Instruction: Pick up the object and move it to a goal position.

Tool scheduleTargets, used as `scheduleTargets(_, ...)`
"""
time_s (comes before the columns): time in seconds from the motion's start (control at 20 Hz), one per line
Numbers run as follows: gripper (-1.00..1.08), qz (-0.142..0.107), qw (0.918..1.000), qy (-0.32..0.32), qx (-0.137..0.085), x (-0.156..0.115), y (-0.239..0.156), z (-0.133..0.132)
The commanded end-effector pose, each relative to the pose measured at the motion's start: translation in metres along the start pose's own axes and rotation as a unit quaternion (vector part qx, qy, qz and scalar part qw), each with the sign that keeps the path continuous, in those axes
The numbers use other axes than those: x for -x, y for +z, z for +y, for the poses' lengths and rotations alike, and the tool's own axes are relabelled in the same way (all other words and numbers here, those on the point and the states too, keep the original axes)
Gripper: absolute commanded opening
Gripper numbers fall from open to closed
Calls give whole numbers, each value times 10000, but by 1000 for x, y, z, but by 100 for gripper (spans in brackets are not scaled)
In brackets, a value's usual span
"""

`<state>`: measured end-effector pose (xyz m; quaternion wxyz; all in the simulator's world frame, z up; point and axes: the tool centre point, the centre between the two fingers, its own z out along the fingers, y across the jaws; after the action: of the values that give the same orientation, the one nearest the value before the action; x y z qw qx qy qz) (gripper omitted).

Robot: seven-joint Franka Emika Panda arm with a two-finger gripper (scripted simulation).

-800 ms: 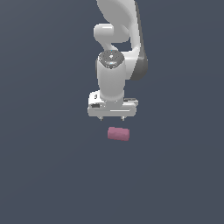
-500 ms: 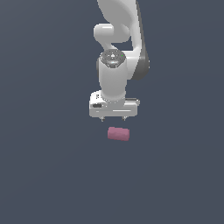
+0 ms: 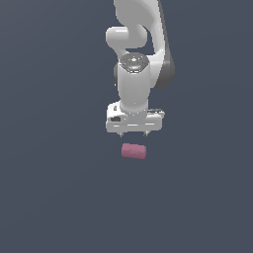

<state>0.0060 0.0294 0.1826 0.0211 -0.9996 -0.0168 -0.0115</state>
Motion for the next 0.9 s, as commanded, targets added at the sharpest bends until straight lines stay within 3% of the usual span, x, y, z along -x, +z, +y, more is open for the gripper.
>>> scheduleTargets(0.0,100,-5,10000,-31,5,0,1,1)
scheduleTargets(0.5,100,-27,9977,-672,43,0,10,1)
scheduleTargets(0.85,100,-63,9879,-1549,86,1,22,2)
